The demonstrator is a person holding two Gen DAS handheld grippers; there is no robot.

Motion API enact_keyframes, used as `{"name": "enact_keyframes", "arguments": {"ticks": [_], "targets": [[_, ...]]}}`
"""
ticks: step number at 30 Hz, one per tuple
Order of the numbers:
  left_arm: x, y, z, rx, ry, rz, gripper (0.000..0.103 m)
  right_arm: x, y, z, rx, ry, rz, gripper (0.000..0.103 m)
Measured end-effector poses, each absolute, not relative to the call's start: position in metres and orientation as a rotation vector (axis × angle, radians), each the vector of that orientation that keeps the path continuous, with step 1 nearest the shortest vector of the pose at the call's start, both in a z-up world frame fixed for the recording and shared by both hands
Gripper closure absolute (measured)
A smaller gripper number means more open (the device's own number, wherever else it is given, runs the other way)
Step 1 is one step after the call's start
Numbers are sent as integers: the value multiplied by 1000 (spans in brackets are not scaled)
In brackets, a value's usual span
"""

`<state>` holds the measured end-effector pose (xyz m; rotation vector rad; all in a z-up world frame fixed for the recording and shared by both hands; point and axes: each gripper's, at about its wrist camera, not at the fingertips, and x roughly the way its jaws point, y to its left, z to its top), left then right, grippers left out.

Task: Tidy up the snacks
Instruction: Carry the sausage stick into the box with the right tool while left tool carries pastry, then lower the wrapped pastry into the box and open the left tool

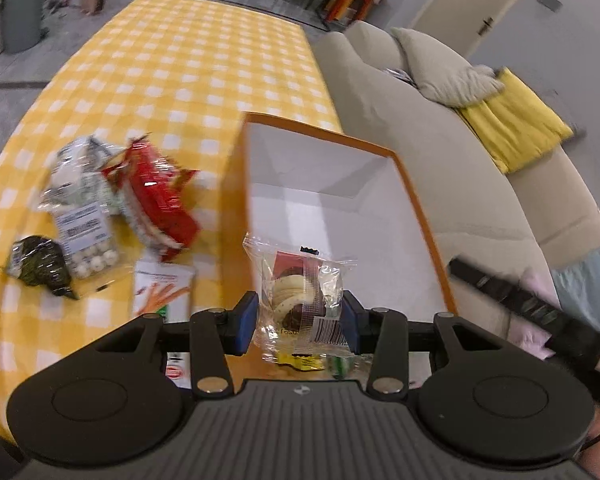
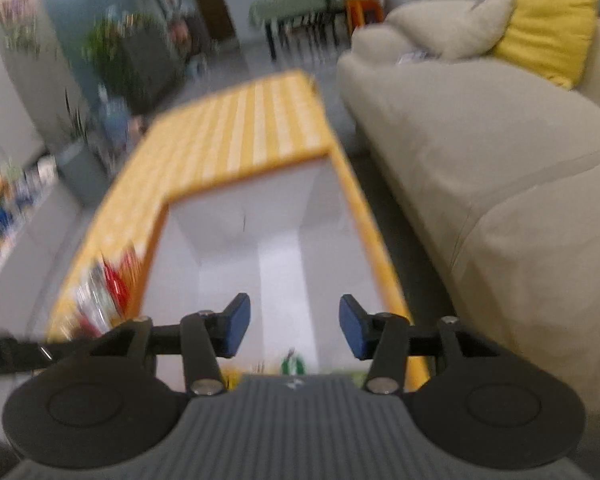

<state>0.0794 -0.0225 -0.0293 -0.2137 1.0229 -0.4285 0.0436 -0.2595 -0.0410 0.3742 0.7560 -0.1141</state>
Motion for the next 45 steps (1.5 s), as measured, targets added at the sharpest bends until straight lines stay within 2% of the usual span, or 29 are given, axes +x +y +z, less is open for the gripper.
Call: {"name": "enact_keyframes", "arguments": {"ticks": [1,6,19,38,45], "targets": [[78,-31,-29,-197,1027,-446,54,34,-268,-33,387,716,-122,45],[83,-76,-41,-150,1100,-492,54,8,-300,-19,445,613,-161,45],[125,-168,-111,-79,1240,-465,54,-8,-342,-46,591,620,-236,44],[141,-190,-139,-33,1303,-452,54,17,-335,-69,565,712,-259,44],[141,-194,-139,-4,1307,-447,49,19,-334,-76,555,728,-290,44]]}}
